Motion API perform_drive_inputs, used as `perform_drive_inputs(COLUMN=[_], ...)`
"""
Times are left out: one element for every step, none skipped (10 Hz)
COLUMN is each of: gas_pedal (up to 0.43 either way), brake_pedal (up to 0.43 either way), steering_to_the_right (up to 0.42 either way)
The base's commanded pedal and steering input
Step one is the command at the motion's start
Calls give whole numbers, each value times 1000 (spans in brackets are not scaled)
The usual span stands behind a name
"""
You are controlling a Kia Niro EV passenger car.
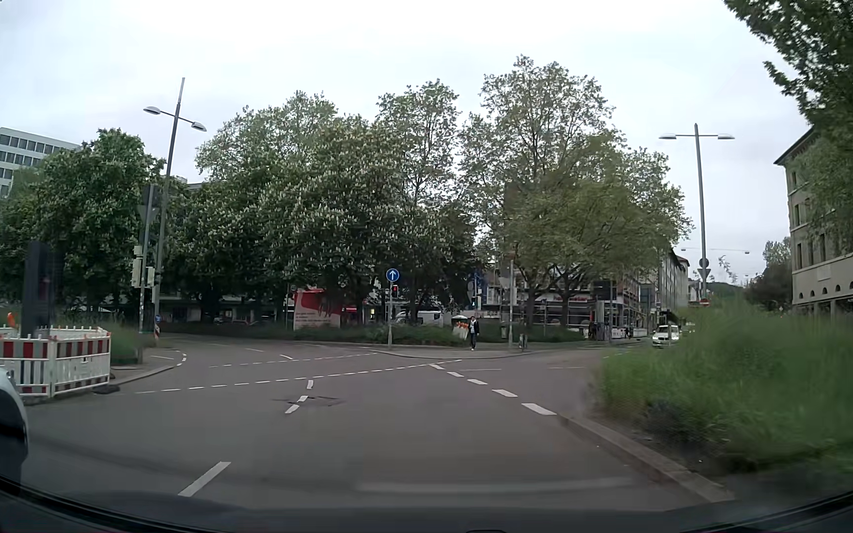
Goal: Follow the waypoints while adhering to traffic rules and regulations
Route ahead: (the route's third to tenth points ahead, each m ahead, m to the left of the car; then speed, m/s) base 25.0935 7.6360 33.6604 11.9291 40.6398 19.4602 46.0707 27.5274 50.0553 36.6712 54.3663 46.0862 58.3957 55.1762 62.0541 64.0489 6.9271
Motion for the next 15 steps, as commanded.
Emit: perform_drive_inputs(gas_pedal=[319,311,287,287,268,260,240,220,189,177,177,169,169,169,169], brake_pedal=[0,0,0,0,0,0,0,0,0,0,0,0,0,0,0], steering_to_the_right=[-42,-45,-50,-54,-54,-53,-54,-54,-53,-53,-54,-54,-53,-53,-53])
